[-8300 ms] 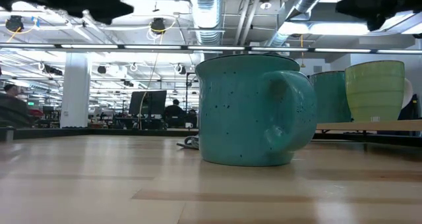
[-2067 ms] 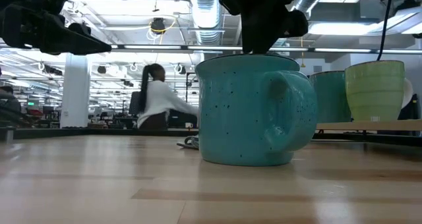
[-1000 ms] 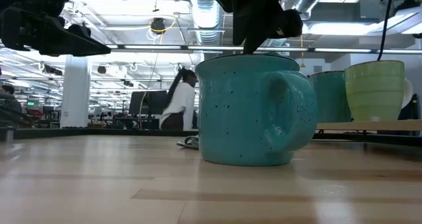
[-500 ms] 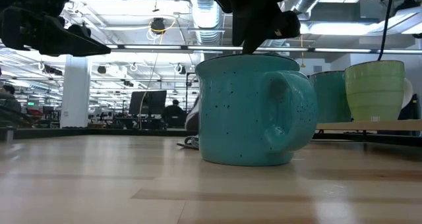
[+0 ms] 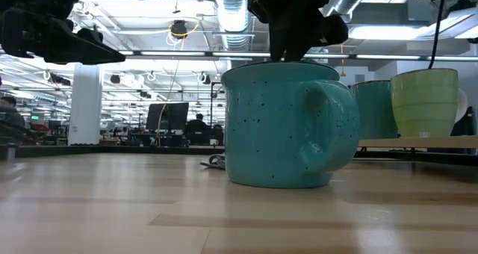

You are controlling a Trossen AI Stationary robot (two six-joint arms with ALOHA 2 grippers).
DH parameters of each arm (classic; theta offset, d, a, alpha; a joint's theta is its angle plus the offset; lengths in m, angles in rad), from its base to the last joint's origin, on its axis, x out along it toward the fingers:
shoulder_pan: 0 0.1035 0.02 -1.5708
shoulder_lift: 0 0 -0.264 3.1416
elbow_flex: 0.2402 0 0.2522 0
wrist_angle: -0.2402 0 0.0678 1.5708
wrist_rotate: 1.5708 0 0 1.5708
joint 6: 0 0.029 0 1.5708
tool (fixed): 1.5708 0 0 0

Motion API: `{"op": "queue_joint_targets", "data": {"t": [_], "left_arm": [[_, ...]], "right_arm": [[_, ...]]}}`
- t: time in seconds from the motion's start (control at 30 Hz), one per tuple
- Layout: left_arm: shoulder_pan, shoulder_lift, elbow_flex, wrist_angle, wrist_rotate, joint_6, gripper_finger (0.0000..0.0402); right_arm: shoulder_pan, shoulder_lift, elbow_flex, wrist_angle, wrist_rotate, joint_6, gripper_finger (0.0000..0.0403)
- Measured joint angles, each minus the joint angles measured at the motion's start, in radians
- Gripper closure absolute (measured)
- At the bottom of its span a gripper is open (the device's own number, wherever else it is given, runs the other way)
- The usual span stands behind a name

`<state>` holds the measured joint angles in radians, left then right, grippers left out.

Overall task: Stack small to large cups/mugs on shelf
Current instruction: Put the blue mug on the shelf

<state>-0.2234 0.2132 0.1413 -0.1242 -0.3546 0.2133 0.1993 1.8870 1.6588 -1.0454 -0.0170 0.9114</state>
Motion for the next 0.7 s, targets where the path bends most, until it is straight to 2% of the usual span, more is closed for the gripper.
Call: {"op": "queue_joint_targets", "data": {"t": [0.23, 0.37, 0.7], "left_arm": [[0.0, 0.0, 0.0, 0.0, 0.0, 0.0, 0.0177], [0.0, 0.0, 0.0, -0.001, 0.0, 0.0, 0.0177], [0.0, 0.0, 0.0, -0.001, 0.0, 0.0, 0.0177]], "right_arm": [[0.001, 0.0, 0.0, 0.003, 0.0, -0.029, 0.0258], [0.001, 0.0, 0.0, 0.004, 0.019, -0.029, 0.0244], [0.001, 0.0, 0.0, 0.006, 0.022, -0.039, 0.0153]]}}
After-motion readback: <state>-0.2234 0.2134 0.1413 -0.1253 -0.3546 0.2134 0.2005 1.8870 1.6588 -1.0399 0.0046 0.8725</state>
